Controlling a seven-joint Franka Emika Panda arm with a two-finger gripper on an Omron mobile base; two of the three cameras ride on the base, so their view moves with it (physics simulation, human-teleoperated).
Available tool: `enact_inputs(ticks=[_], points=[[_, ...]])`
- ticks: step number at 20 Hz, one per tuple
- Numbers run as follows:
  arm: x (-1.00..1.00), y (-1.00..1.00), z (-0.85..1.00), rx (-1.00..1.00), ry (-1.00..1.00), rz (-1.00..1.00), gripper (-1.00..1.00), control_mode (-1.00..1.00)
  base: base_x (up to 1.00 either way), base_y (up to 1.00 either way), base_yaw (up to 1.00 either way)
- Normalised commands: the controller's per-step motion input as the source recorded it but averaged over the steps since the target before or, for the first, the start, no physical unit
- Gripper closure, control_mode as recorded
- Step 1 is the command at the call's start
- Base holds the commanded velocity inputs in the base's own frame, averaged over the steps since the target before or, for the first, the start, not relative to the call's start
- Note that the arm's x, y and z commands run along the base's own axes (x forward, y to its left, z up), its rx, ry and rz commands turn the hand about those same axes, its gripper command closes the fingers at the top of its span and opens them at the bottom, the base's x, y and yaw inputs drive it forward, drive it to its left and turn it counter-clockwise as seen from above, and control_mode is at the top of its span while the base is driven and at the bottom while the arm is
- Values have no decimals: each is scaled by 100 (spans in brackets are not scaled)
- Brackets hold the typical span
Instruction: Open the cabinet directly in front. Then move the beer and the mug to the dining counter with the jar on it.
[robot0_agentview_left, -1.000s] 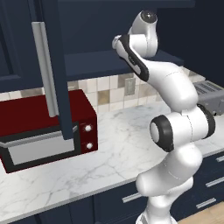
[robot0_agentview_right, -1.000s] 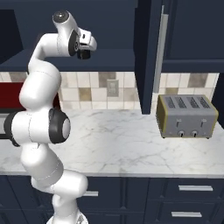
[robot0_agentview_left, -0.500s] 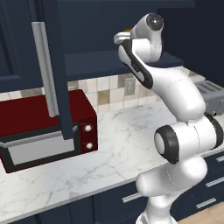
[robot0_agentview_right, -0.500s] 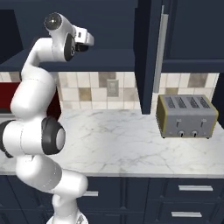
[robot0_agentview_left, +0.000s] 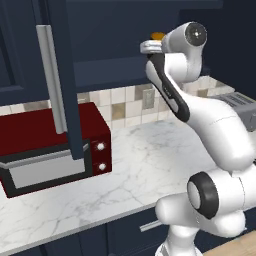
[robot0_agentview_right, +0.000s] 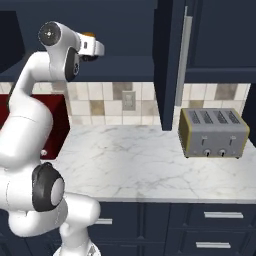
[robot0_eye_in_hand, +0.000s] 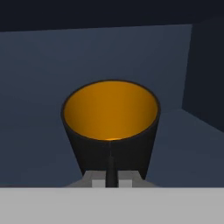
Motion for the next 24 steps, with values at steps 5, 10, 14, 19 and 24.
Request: enact_inputs(ticks=[5, 10, 14, 19, 24], points=[[-100, -20, 2, 0, 0, 0, 100, -100, 0, 0, 0], [-100, -11, 10, 0, 0, 0, 100, -100, 0, 0, 0], [-100, 0, 22, 0, 0, 0, 100, -100, 0, 0, 0], [-100, 6, 20, -4, -7, 0, 100, -100, 0, 0, 0], [-15, 0, 3, -1, -4, 0, 100, 100, -13, 0, 0]])
